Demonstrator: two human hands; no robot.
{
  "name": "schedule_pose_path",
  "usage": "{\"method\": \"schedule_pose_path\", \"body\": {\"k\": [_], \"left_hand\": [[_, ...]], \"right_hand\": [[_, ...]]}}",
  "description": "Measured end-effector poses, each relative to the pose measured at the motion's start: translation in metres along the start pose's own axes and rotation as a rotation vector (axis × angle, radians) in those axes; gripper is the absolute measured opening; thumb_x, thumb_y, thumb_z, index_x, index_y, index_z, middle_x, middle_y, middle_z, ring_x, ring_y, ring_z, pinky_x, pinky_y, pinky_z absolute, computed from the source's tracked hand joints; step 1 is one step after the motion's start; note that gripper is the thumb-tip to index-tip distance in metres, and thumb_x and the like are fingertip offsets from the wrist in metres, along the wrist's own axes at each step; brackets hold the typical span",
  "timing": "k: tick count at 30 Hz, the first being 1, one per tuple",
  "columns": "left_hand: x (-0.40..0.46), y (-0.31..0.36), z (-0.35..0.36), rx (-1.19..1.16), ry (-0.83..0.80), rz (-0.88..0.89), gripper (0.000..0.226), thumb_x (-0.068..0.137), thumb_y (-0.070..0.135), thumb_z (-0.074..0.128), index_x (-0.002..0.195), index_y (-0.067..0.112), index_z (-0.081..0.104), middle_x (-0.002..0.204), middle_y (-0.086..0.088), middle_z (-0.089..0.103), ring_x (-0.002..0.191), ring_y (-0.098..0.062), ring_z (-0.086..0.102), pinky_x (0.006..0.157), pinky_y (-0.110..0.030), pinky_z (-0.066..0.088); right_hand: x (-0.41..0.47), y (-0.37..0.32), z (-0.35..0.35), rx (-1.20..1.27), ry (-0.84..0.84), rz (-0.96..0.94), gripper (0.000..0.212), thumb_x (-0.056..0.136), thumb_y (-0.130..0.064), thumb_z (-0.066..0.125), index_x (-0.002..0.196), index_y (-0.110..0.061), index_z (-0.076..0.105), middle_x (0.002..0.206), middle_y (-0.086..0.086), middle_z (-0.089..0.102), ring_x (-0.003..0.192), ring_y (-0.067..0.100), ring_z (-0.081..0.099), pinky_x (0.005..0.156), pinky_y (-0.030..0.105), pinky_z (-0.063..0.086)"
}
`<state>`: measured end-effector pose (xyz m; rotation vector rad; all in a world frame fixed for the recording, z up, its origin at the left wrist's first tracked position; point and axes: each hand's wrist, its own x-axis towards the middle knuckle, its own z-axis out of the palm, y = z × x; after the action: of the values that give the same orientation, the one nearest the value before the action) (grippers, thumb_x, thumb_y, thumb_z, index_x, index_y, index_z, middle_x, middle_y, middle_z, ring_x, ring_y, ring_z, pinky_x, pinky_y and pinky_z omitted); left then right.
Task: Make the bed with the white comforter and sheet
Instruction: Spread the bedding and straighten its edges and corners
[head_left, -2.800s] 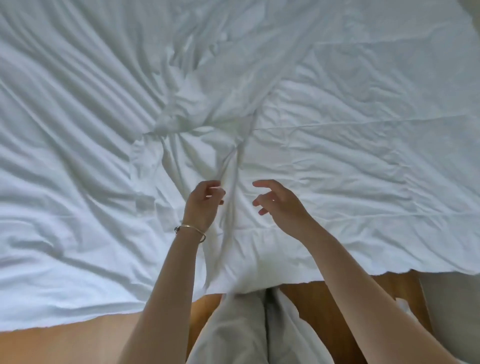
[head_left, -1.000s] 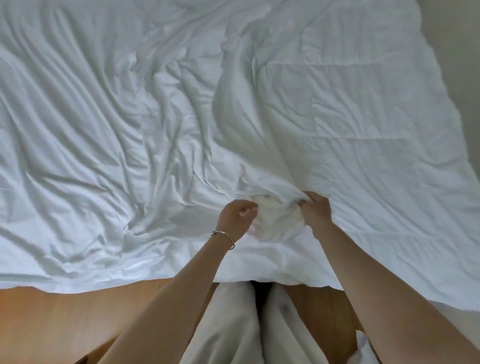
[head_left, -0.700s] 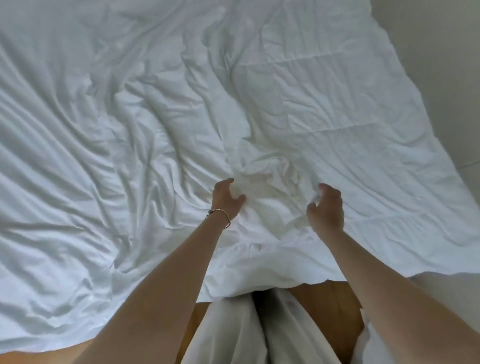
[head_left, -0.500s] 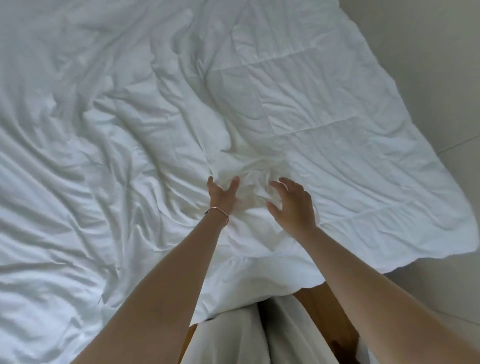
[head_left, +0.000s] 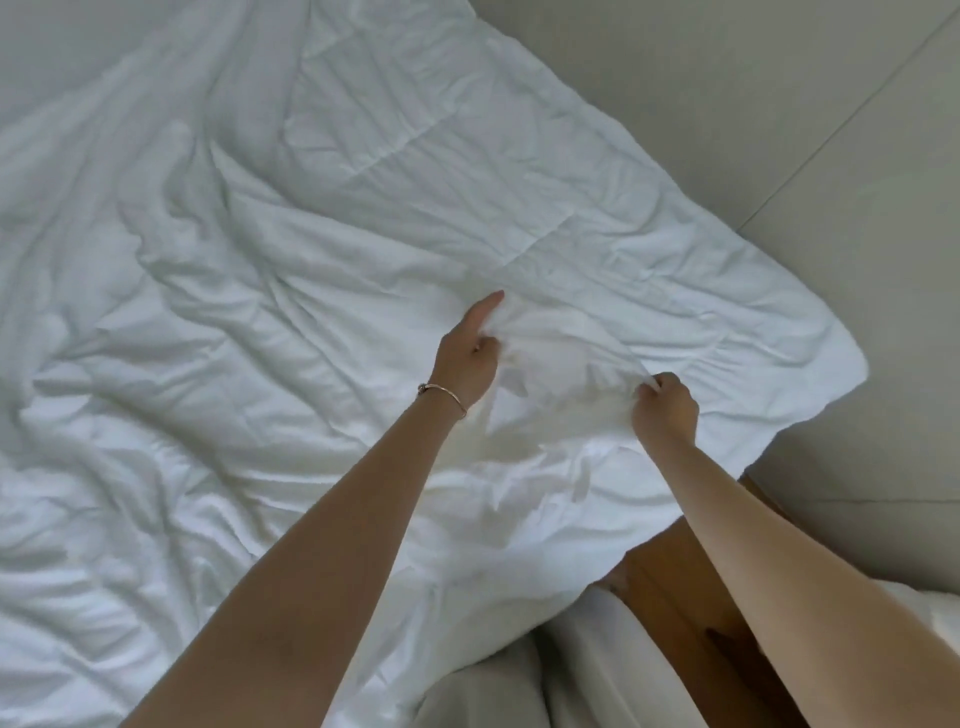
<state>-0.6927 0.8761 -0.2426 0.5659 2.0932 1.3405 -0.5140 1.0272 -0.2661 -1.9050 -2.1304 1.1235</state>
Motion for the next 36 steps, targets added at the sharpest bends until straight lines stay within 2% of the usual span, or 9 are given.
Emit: {"method": "schedule_pose_path", "body": {"k": [5,10,14,16,20,23,25,28,36], "left_hand": [[0.042,0.035,0.072,0.224,-0.312,0.005,0.062,0.089,-0.006,0.040,0.143,0.024,0.040,0.129,0.002,0.053,0.109,-0.014,0.053,0.078,-0.008,0.040],[0.092,0.053,0.128,0.504,-0.378,0.092,0.032,0.093,0.023,0.061,0.124,0.015,0.062,0.115,-0.005,0.065,0.107,-0.021,0.059,0.089,-0.022,0.043],[0.137,0.062,0.146,0.633,-0.392,0.127,0.013,0.089,0.021,0.066,0.101,0.017,0.071,0.087,0.000,0.069,0.087,-0.018,0.063,0.078,-0.025,0.047],[0.156,0.065,0.152,0.705,-0.491,0.136,0.017,0.086,0.021,0.071,0.102,0.022,0.068,0.080,0.009,0.060,0.087,-0.015,0.059,0.080,-0.025,0.046],[0.181,0.078,0.174,1.035,-0.575,0.324,0.018,0.093,0.040,0.057,0.100,0.029,0.070,0.098,0.008,0.044,0.102,-0.017,0.043,0.091,-0.029,0.035],[0.182,0.085,0.189,0.933,-0.692,0.353,0.014,0.092,0.036,0.060,0.096,0.029,0.072,0.112,0.013,0.057,0.111,-0.013,0.045,0.101,-0.031,0.032],[0.178,0.087,0.193,0.916,-0.733,0.333,0.012,0.094,0.027,0.058,0.085,0.028,0.065,0.098,0.008,0.064,0.101,-0.019,0.054,0.092,-0.034,0.042],[0.167,0.092,0.192,0.787,-0.681,0.254,0.020,0.099,0.014,0.043,0.081,0.020,0.049,0.073,0.004,0.049,0.075,-0.022,0.044,0.067,-0.029,0.037],[0.134,0.171,0.216,0.642,-0.681,0.469,0.026,0.100,0.013,0.040,0.079,0.028,0.047,0.076,0.012,0.048,0.071,-0.015,0.041,0.066,-0.024,0.038]], "right_hand": [[0.030,0.037,-0.032,-0.156,-0.067,-0.086,0.046,0.087,-0.012,0.056,0.131,-0.020,0.047,0.130,0.006,0.048,0.120,0.027,0.048,0.093,0.043,0.046],[0.057,0.025,-0.025,0.011,-0.201,-0.301,0.074,0.077,-0.046,0.073,0.140,-0.034,0.036,0.129,-0.016,0.039,0.116,0.005,0.037,0.088,0.034,0.044],[0.111,0.014,-0.017,0.118,-0.197,-0.077,0.013,0.091,-0.028,0.053,0.090,-0.016,0.057,0.088,-0.003,0.060,0.086,0.020,0.056,0.063,0.029,0.043],[0.130,0.020,-0.023,0.152,-0.249,-0.050,0.025,0.094,-0.023,0.051,0.074,-0.009,0.055,0.070,0.001,0.057,0.074,0.022,0.054,0.055,0.027,0.038],[0.147,0.036,-0.053,0.655,-0.371,0.129,0.021,0.095,-0.020,0.061,0.081,-0.005,0.065,0.077,0.009,0.062,0.073,0.020,0.059,0.070,0.030,0.053],[0.157,0.039,-0.077,0.696,-0.362,0.119,0.020,0.097,-0.017,0.054,0.078,-0.014,0.062,0.080,0.008,0.057,0.071,0.020,0.054,0.061,0.026,0.051],[0.153,0.035,-0.085,0.594,-0.314,0.057,0.021,0.097,-0.019,0.049,0.079,-0.018,0.060,0.076,0.007,0.051,0.067,0.019,0.046,0.053,0.022,0.040],[0.136,0.026,-0.092,0.691,-0.269,0.015,0.021,0.098,-0.021,0.048,0.083,-0.011,0.057,0.078,0.004,0.050,0.071,0.017,0.046,0.062,0.026,0.040],[0.096,0.044,-0.139,0.557,-0.021,-0.077,0.043,0.095,-0.036,0.059,0.066,-0.007,0.043,0.062,-0.003,0.042,0.058,0.010,0.040,0.056,0.024,0.032]]}}
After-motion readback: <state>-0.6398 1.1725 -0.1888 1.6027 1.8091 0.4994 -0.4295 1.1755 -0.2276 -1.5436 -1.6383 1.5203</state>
